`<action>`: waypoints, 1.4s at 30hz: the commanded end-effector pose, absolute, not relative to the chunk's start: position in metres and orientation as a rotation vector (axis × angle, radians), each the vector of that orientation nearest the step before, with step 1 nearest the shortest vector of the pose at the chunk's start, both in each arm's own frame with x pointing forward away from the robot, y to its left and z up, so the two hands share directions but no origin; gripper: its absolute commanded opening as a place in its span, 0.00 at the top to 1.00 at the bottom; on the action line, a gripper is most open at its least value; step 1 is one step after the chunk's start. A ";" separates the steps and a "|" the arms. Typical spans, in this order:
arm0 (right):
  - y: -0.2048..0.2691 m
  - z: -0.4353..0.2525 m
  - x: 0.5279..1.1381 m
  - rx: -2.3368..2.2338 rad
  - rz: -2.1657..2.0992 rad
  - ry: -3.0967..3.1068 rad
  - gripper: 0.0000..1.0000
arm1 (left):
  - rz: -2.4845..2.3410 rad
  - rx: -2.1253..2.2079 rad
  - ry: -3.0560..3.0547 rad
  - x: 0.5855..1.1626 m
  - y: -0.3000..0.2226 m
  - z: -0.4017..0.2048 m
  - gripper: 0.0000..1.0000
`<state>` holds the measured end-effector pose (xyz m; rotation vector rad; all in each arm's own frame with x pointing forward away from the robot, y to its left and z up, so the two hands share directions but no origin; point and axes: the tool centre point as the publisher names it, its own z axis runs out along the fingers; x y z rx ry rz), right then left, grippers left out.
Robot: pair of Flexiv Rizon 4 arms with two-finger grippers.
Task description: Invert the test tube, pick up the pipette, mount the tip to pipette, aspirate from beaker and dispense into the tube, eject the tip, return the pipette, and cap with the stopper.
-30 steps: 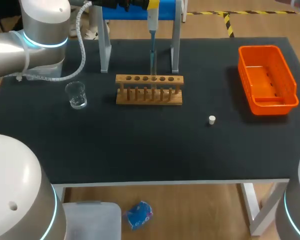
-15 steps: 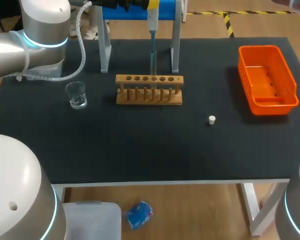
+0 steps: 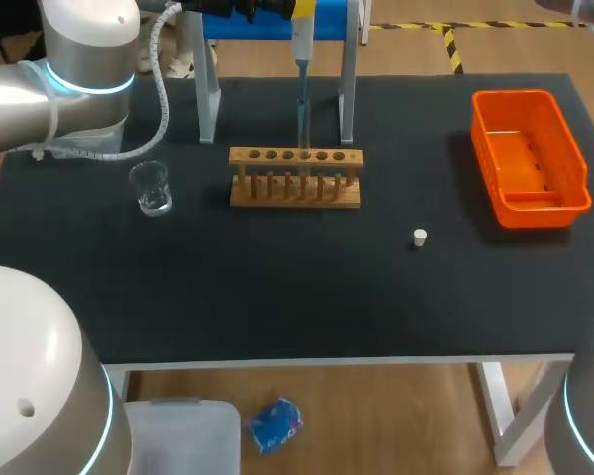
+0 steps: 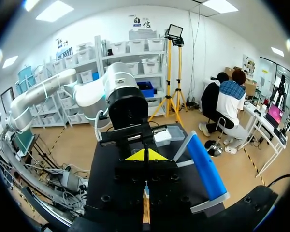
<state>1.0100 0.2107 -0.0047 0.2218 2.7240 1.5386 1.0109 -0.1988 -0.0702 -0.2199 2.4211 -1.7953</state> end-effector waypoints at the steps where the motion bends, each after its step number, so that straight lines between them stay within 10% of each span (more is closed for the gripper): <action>1: 0.211 -0.004 1.012 0.220 1.531 2.736 1.00 | -1.793 -0.224 2.419 1.009 -0.199 -0.069 1.00; 42: 0.210 -0.028 1.008 0.241 1.523 2.789 1.00 | -1.793 -0.224 2.419 1.009 -0.199 -0.069 1.00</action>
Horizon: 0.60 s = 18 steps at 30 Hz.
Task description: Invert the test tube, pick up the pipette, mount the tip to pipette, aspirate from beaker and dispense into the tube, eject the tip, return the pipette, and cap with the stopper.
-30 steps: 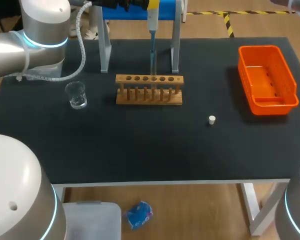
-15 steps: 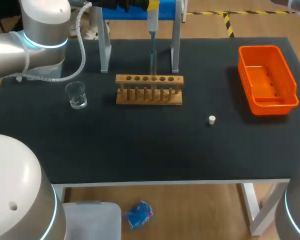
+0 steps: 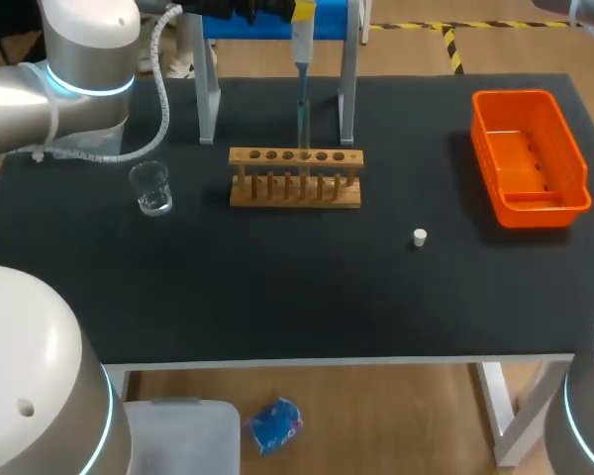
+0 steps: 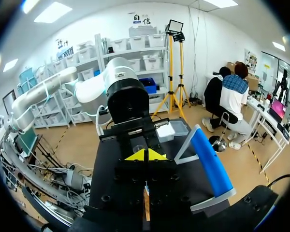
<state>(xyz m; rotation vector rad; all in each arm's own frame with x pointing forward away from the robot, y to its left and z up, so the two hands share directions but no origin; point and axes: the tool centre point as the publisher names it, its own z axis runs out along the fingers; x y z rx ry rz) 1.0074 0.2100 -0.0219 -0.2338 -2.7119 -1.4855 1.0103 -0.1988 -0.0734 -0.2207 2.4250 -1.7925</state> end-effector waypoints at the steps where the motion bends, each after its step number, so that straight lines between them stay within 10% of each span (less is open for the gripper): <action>1: 0.210 -0.029 1.007 -0.234 -1.479 -2.709 1.00 | -1.793 -0.224 2.419 1.009 -0.199 -0.069 1.00; 18: 0.209 -0.038 1.003 -0.247 -1.449 -2.705 1.00 | -1.793 -0.224 2.419 1.009 -0.199 -0.069 1.00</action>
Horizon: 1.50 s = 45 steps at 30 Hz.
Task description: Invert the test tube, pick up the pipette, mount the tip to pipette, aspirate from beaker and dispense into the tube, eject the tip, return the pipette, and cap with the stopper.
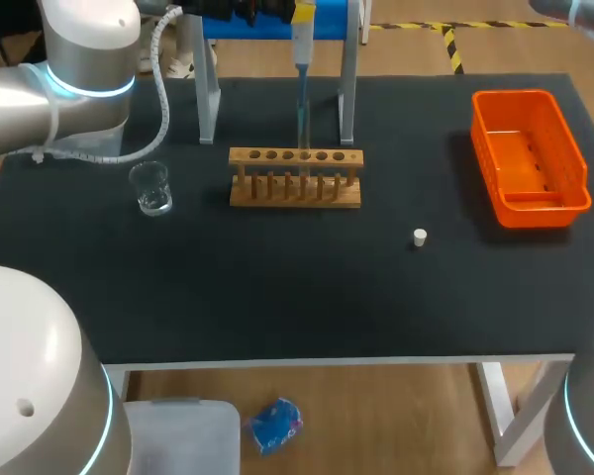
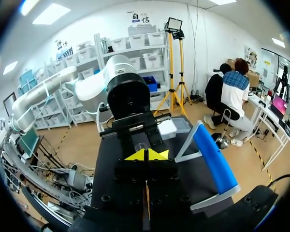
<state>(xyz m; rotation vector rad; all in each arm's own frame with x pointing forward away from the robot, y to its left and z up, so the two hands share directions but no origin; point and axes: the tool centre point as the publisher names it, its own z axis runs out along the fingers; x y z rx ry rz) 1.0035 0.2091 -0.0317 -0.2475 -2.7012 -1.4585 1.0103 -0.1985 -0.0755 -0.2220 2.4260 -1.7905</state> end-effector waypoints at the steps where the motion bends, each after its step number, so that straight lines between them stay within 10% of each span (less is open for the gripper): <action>1: 0.209 -0.038 1.003 -0.246 -1.449 -2.706 1.00 | -1.793 -0.224 2.419 1.009 -0.199 -0.069 1.00; 7: 0.207 -0.028 1.004 -0.243 -1.471 -2.713 1.00 | -1.793 -0.224 2.419 1.009 -0.199 -0.069 1.00; 10: 0.207 -0.020 1.003 -0.231 -1.486 -2.721 0.45 | -1.793 -0.224 2.419 1.009 -0.199 -0.069 1.00; 11: 0.206 -0.017 1.002 -0.229 -1.495 -2.723 0.00 | -1.793 -0.224 2.419 1.009 -0.199 -0.069 1.00; 26: 0.135 0.010 0.983 -0.229 -1.637 -2.771 0.00 | -1.793 -0.224 2.419 1.009 -0.199 -0.069 1.00; 45: 0.089 -0.128 0.958 -0.148 -1.718 -2.743 0.00 | -1.793 -0.224 2.419 1.009 -0.199 -0.069 1.00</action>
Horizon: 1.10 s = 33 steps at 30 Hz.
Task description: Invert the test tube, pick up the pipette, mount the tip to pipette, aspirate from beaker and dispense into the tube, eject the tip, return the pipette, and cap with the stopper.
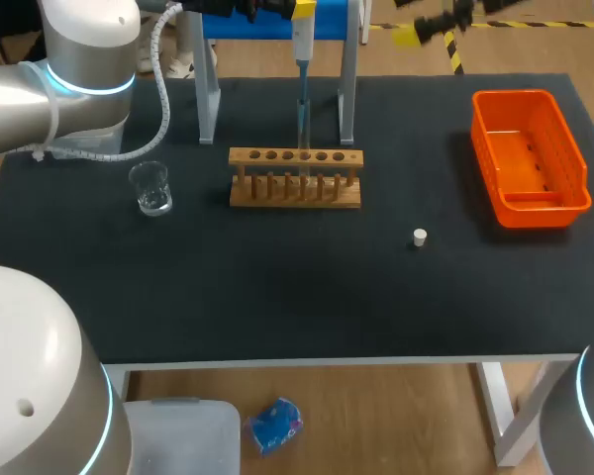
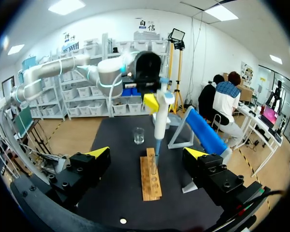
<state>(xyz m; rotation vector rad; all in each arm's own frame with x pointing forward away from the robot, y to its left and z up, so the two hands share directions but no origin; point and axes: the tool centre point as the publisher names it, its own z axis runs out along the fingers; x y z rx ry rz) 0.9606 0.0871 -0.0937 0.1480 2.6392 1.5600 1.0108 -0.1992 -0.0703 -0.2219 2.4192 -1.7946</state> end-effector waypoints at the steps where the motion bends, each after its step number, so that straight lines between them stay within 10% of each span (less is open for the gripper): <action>1: 0.091 -0.135 0.959 0.147 1.617 2.573 0.00 | -1.793 -0.224 2.419 1.009 -0.199 -0.069 1.00; 33: 0.147 -0.237 0.983 0.110 1.676 2.590 0.00 | -1.793 -0.224 2.419 1.009 -0.199 -0.069 1.00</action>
